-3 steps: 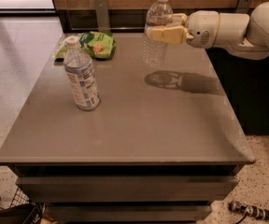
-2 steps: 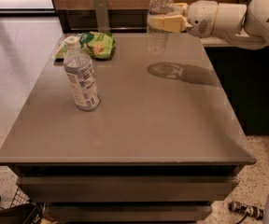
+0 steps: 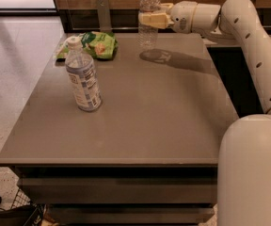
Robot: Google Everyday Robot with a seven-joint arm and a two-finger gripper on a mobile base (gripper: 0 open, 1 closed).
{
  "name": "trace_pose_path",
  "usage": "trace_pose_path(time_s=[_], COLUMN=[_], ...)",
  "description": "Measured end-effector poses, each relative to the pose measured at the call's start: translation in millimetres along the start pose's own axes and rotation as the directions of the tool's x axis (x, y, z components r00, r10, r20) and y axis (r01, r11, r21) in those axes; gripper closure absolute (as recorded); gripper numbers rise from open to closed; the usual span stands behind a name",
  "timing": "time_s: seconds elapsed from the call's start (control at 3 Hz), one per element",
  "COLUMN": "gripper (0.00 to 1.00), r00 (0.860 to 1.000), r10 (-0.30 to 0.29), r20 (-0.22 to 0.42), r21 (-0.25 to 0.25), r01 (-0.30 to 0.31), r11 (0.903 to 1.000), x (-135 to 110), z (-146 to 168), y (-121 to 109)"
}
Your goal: Move water bottle near green rice chip bag
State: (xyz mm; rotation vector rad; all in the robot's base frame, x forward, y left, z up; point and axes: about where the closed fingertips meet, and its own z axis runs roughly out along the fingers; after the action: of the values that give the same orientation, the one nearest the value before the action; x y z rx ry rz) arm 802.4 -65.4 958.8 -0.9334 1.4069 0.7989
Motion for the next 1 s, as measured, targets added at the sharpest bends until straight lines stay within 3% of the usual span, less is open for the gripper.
trace_pose_path(time_s=[0.33,1.0], gripper=[1.0,0.99], r00=[0.999,0.996], r10=[0.032,0.087], r20=[-0.002,0.006], r21=[0.0,-0.021], r01=[-0.032,-0.086], r11=[0.9995,0.996], x=[16,47], z=[24,77], y=[-7,17])
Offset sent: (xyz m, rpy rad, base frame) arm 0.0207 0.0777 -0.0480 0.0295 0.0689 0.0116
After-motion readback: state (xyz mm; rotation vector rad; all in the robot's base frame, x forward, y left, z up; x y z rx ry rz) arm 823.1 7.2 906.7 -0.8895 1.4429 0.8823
